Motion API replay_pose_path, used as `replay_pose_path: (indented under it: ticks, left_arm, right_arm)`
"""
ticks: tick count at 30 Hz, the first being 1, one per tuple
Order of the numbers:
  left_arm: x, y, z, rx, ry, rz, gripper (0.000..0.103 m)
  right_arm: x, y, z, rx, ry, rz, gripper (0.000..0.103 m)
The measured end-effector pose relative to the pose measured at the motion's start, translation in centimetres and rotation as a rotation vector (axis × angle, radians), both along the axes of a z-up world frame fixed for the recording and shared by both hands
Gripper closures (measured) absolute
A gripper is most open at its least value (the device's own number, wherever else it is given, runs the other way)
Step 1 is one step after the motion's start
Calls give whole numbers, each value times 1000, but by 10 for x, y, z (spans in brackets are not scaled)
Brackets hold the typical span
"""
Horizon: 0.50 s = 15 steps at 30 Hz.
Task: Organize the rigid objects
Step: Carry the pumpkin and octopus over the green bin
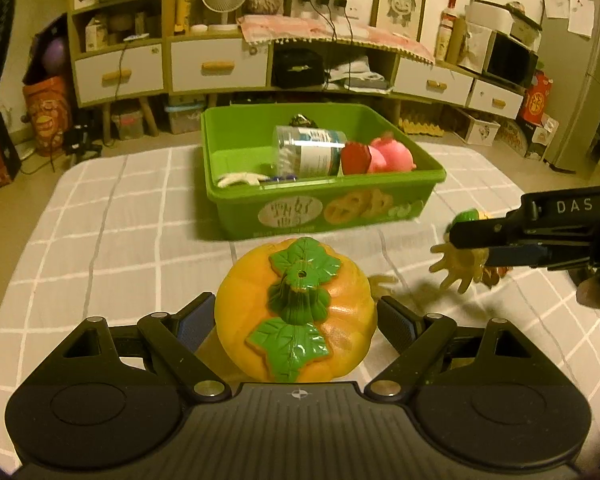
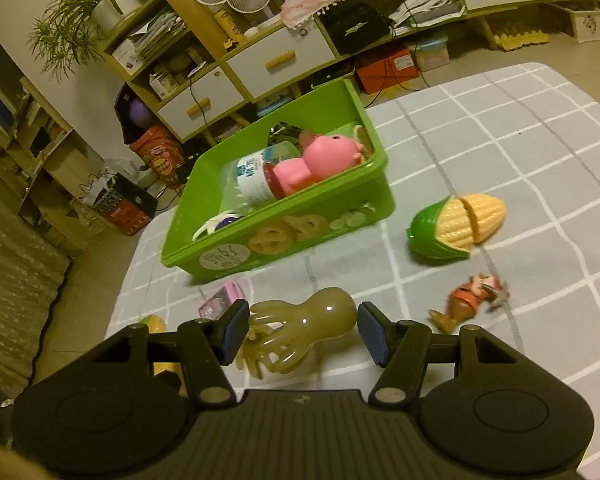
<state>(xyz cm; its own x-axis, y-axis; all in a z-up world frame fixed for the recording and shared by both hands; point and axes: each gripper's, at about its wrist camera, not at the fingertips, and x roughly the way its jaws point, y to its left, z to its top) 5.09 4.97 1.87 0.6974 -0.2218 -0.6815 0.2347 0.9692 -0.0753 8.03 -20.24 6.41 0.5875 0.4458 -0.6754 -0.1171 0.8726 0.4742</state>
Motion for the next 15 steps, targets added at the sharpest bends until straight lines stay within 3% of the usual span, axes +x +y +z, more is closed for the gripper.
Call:
replay_pose_path:
  ticks: [15]
  left_arm:
    - [66, -19, 27, 88, -46, -5, 15]
  right_arm:
    - [60, 4, 43, 12, -50, -35, 57]
